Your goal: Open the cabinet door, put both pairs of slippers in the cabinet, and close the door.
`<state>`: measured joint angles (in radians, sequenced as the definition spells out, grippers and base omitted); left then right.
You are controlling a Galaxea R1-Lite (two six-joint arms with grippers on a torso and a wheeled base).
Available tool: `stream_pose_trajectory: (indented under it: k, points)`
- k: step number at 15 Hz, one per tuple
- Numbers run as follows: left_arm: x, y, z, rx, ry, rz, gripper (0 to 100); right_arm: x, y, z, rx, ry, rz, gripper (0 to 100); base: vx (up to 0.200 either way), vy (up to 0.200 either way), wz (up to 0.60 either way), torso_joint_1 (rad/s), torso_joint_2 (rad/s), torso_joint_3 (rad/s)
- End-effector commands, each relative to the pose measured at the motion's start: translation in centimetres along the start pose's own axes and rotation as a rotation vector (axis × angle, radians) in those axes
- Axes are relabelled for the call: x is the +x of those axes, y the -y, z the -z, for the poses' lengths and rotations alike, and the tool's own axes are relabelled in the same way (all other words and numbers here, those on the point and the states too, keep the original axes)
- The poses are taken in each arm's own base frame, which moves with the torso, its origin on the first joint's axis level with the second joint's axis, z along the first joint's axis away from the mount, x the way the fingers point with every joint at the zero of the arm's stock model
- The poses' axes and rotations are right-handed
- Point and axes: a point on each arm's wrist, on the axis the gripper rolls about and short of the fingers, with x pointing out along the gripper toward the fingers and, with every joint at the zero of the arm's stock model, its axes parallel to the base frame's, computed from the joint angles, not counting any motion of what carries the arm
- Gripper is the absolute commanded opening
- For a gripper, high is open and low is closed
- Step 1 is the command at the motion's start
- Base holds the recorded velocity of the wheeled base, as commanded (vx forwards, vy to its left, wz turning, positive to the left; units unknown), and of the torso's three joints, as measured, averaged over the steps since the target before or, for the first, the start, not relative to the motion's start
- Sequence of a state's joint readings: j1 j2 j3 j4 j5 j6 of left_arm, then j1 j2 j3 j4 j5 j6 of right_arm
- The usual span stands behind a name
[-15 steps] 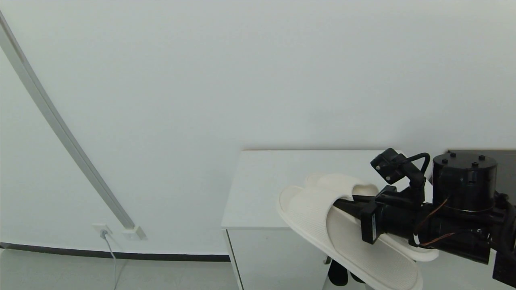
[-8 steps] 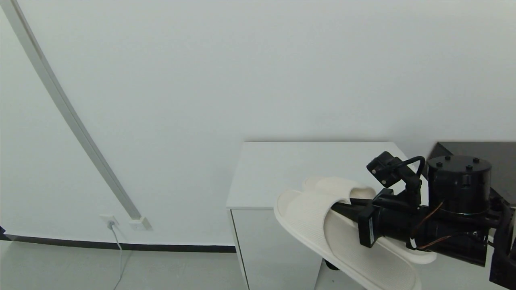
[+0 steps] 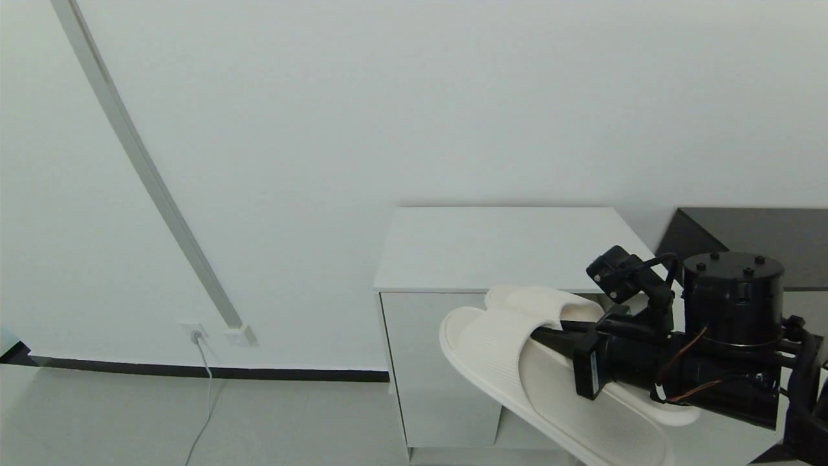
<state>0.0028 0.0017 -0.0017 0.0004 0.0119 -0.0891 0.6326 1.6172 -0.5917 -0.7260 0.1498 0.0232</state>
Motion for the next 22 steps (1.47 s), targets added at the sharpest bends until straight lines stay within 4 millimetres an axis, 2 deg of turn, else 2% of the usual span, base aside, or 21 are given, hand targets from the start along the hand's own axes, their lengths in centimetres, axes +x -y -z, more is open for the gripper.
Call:
stream_pose_trajectory:
  k: [1, 11, 22]
  points:
    - [0.00, 0.00, 0.00, 0.000, 0.000, -0.001, 0, 0.14, 0.00, 0.27, 0.001, -0.012, -0.001, 0, 0.000, 0.000, 0.00, 0.000, 0.00, 0.000]
    - [0.00, 0.00, 0.00, 0.000, 0.000, -0.001, 0, 0.28, 0.02, 0.40, -0.021, -0.018, -0.001, 0, 0.000, 0.000, 0.00, 0.000, 0.00, 0.000]
    - [0.00, 0.00, 0.00, 0.000, 0.000, -0.001, 0, 0.40, 0.05, 0.76, -0.022, -0.031, -0.003, 0, 0.000, -0.200, 0.00, 0.003, 0.00, 0.004]
